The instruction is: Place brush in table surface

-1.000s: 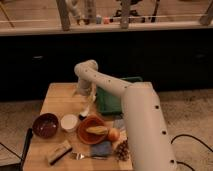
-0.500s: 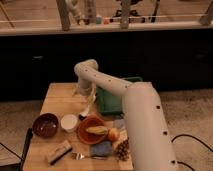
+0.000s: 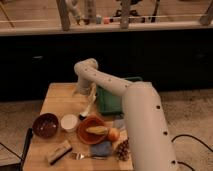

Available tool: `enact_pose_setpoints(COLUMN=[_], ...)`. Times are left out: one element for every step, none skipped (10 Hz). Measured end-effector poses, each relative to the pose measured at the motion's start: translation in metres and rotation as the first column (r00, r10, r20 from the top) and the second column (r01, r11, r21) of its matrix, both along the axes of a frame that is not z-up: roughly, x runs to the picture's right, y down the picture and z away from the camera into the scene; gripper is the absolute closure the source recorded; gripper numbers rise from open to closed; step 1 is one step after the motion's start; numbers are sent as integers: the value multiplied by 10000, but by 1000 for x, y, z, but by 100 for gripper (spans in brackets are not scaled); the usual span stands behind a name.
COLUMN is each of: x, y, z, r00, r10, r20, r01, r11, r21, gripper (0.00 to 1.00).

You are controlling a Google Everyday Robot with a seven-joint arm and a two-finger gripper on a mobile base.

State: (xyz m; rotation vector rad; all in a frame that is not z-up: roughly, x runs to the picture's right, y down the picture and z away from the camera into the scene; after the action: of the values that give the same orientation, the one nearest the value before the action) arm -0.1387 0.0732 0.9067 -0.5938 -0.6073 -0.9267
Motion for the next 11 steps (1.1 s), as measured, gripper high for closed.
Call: enact_pose_setpoints(x=[1,0,0,0,0,-1,-1,-1,0,-1,0], y=[-1,-2,-2,-2,-2,-2,-2,-2,-2,-2,-2], z=[-1,-1,-1,-1,-1,-1,-1,-1,-1,-1,-1], r00=[10000,10000,10000,10000,10000,10000,10000,10000,10000,10000,10000], r10=[-2,-9,-7,5,4,9,10,14,15,15,16], r20=[11,29,39,43,44,53,56,53,51,51,50], r01=[2,9,6,-6,-5,-10,-10,-14,-16,-15,-16], r11=[10000,10000,10000,10000,10000,10000,10000,10000,10000,10000,10000], r21=[10,28,34,45,46,46,47,49,48,47,48], gripper=[22,22,22,22,22,22,22,22,22,22,22])
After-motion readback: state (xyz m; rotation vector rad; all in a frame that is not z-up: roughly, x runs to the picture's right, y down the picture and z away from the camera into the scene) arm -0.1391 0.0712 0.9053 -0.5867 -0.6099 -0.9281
